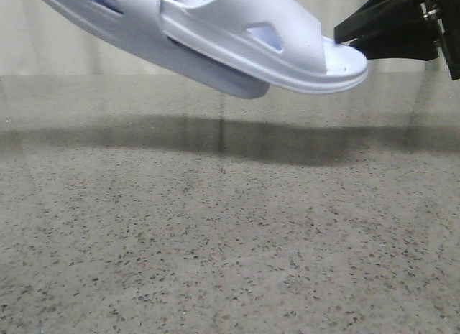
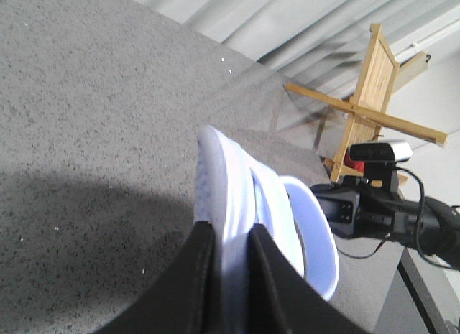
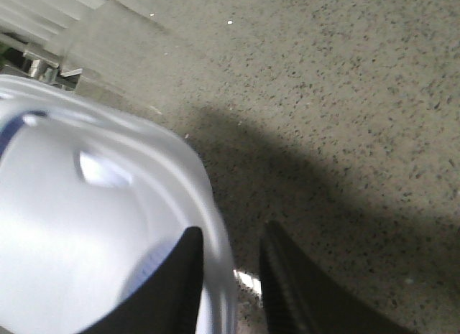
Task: Insert blue slippers together front up
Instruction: 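Lower the stacked slippers onto the table and open both grippers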
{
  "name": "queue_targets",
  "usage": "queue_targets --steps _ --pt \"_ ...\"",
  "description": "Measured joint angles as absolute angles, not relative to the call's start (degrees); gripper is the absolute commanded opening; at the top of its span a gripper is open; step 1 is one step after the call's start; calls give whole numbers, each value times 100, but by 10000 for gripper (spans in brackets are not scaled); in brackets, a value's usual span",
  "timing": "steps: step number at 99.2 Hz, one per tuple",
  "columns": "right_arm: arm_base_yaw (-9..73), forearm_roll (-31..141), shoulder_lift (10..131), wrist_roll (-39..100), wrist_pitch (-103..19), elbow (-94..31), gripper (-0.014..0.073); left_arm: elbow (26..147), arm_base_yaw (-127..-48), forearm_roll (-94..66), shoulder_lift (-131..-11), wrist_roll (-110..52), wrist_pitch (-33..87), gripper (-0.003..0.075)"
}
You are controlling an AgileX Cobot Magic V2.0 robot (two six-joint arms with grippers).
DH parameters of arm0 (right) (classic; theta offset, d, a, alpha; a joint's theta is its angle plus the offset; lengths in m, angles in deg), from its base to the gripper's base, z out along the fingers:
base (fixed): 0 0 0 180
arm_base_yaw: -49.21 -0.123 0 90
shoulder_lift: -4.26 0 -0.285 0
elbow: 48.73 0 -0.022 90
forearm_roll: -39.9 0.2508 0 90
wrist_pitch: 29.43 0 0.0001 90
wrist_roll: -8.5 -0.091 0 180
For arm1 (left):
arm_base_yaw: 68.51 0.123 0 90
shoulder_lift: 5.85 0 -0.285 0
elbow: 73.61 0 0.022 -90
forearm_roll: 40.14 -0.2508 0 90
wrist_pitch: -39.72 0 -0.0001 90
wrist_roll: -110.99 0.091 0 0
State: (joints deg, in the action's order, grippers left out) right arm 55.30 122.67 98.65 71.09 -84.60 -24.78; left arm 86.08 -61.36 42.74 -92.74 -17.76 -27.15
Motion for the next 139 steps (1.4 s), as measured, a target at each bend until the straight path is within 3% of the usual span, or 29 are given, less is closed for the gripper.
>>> queue_targets --steps 29,93,108,127,139 --pt "6224 12267 9856 7109 -9168 -2495 161 8608 -6003 4385 -9332 -1695 -2747 15" --pt "6306 12254 9853 7121 -9460 -2495 161 8492 -5997 3546 -10458 -947 -1624 24" --pt "6306 12242 9853 7121 -9460 -2495 161 8492 -5997 3133 -10458 -934 -1451 127" --pt "6306 12220 9853 7121 -9460 -2495 161 8492 -5983 2797 -10458 -881 -1365 335" --pt "6306 12141 9818 7121 -9460 -2495 161 8536 -5886 2740 -10458 -829 -1455 400"
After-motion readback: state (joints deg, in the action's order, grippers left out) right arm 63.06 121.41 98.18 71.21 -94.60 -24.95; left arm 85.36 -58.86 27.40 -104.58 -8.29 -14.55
